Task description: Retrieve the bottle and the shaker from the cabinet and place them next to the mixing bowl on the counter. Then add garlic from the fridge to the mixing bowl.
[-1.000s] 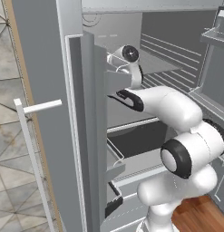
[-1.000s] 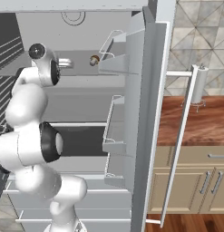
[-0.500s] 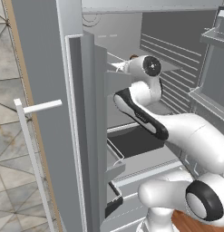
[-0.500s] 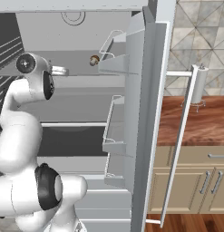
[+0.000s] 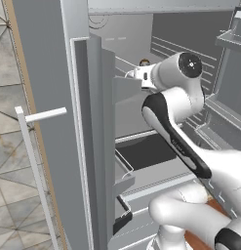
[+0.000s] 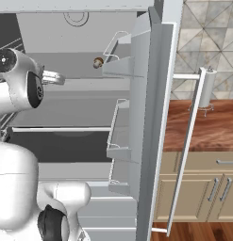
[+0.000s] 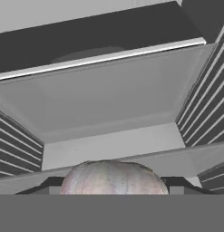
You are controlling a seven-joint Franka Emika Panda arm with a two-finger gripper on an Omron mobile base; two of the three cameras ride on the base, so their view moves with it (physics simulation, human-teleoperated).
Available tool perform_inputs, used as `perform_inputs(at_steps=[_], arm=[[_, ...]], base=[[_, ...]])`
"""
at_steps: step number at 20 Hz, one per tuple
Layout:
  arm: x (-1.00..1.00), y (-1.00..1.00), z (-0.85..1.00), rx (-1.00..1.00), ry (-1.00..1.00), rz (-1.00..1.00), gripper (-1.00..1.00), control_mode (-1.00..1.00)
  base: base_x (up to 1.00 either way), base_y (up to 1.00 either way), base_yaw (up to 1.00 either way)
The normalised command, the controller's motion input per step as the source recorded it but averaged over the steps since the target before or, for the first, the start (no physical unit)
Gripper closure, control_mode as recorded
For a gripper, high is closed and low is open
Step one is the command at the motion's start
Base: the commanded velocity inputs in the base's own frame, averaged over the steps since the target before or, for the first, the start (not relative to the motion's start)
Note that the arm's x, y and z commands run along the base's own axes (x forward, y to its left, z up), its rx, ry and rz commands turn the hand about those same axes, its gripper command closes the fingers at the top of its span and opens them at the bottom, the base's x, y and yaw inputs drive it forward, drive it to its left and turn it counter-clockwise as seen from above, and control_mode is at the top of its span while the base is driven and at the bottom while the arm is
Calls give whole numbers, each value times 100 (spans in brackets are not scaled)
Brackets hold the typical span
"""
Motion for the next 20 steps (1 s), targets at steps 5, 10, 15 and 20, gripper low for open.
perform_inputs(at_steps=[5, 10, 15, 20], arm=[[-100, -34, -4, 0, 10, -10, 100, -100], [-100, -46, -39, 7, 0, -8, 100, -100], [-76, -23, -53, 12, -13, -2, 100, -100], [-50, -14, -18, 13, -5, 0, 100, -100]], base=[[0, 0, 0], [0, 0, 0], [0, 0, 0], [0, 0, 0]])
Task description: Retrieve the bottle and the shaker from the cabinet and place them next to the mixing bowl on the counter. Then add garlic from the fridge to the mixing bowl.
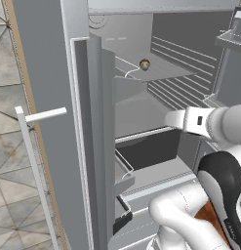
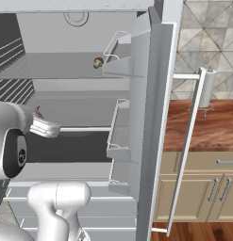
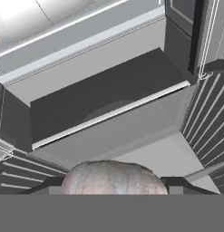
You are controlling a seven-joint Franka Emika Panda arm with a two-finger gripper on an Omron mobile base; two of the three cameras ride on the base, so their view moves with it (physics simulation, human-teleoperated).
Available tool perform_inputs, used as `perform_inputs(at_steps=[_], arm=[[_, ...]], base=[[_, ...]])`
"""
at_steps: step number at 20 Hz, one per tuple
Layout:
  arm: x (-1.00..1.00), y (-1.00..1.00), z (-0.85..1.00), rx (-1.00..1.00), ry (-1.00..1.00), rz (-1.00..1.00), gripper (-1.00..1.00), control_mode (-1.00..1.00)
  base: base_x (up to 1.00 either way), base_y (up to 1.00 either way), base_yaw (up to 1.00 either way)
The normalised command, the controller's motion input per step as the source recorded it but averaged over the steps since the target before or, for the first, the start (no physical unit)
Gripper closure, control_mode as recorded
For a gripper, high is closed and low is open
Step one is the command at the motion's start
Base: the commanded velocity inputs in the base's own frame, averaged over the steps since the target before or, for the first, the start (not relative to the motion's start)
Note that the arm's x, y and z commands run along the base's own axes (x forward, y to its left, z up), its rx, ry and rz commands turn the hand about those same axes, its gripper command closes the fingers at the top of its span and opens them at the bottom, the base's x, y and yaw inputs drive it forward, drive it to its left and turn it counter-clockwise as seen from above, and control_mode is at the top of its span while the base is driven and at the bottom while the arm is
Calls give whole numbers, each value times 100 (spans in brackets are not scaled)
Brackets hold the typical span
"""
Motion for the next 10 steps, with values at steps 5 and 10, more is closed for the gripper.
perform_inputs(at_steps=[5, 10], arm=[[-39, -3, -1, 3, -1, 0, 100, -100], [-14, 0, -4, 0, -5, -1, 100, -100]], base=[[0, 0, 0], [0, 0, 0]])
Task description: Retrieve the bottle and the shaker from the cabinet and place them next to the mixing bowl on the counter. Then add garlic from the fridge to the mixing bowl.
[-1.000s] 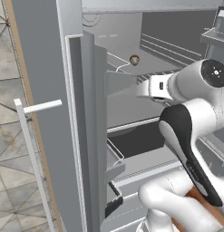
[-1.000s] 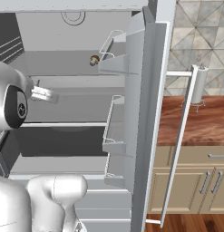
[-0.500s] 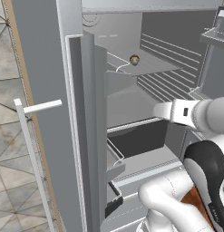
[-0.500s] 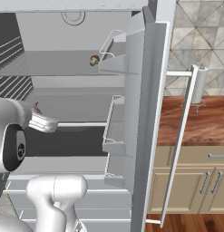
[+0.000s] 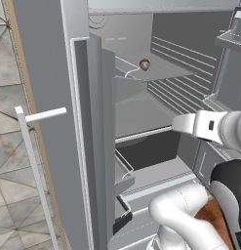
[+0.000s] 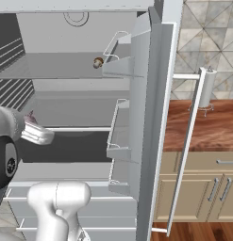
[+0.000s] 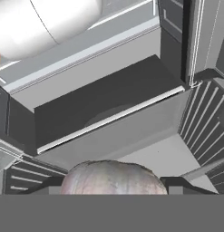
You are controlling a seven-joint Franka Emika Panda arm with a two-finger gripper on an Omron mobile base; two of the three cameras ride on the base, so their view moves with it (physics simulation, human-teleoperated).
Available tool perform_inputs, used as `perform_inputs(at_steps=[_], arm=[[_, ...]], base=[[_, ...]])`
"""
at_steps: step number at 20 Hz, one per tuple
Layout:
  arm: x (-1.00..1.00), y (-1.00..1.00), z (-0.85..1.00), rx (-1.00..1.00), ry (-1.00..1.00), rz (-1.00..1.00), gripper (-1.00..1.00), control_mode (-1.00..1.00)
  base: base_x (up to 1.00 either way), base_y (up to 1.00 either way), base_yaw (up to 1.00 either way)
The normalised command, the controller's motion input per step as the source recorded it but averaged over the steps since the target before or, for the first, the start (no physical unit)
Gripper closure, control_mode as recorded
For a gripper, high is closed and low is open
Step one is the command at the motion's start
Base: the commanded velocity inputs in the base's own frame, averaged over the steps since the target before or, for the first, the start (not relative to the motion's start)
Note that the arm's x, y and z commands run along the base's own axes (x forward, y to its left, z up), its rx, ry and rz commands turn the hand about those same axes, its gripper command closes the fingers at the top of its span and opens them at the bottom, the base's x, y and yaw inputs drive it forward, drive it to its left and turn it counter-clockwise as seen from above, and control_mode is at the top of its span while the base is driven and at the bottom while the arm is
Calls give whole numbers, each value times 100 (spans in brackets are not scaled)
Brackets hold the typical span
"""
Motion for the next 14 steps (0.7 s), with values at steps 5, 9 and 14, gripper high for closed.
perform_inputs(at_steps=[5, 9, 14], arm=[[0, 0, -12, 0, -12, -1, 100, -100], [0, 0, -8, 0, -11, 0, 100, -100], [0, 0, 0, 0, -5, 0, 100, 100]], base=[[0, 0, 0], [0, 0, 0], [-16, 0, 0]])
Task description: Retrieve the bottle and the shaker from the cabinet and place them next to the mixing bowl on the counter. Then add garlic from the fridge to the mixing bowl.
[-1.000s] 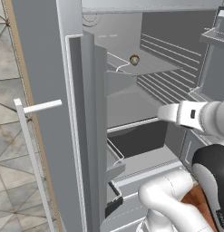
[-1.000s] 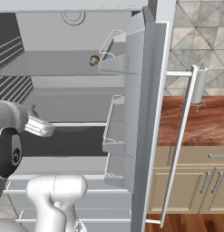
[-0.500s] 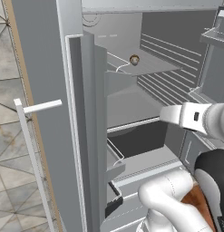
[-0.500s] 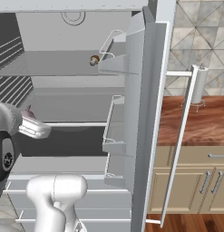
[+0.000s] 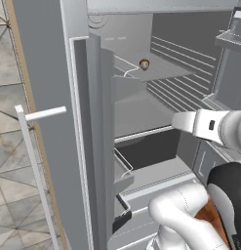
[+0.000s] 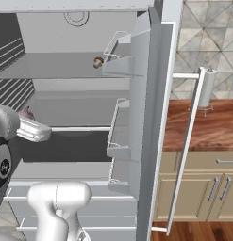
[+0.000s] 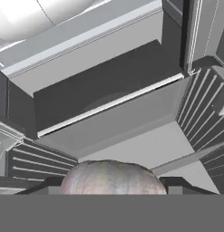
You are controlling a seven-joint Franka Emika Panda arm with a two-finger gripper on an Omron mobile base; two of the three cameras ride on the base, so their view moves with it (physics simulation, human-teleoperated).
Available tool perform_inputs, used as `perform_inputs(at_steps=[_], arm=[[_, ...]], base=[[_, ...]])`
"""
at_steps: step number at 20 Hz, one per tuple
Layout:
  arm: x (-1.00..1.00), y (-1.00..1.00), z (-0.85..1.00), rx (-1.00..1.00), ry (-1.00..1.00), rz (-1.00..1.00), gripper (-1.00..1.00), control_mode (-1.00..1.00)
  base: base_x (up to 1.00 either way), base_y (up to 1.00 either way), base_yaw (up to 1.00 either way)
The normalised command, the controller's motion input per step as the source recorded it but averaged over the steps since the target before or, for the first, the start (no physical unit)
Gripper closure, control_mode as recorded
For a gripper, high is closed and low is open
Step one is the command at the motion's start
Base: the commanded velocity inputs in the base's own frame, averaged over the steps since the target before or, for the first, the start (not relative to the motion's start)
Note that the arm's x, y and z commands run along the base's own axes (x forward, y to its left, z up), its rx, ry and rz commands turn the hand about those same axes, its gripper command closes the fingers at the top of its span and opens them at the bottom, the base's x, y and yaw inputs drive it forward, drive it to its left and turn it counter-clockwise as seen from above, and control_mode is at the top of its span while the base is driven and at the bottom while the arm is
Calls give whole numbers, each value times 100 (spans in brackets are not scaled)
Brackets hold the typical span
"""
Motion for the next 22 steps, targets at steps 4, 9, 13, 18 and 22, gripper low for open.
perform_inputs(at_steps=[4, 9, 13, 18, 22], arm=[[0, 0, 0, 0, 0, 0, 100, 100], [0, 0, 0, 0, 0, 0, 100, 100], [0, 0, 0, 0, 0, 0, 100, 100], [0, 0, 0, 0, 0, 0, 100, 100], [0, 0, 0, 0, 0, 0, 100, 100]], base=[[-48, -9, -1], [-51, -14, -3], [-56, -7, -1], [-61, -5, 0], [-65, 0, 0]])
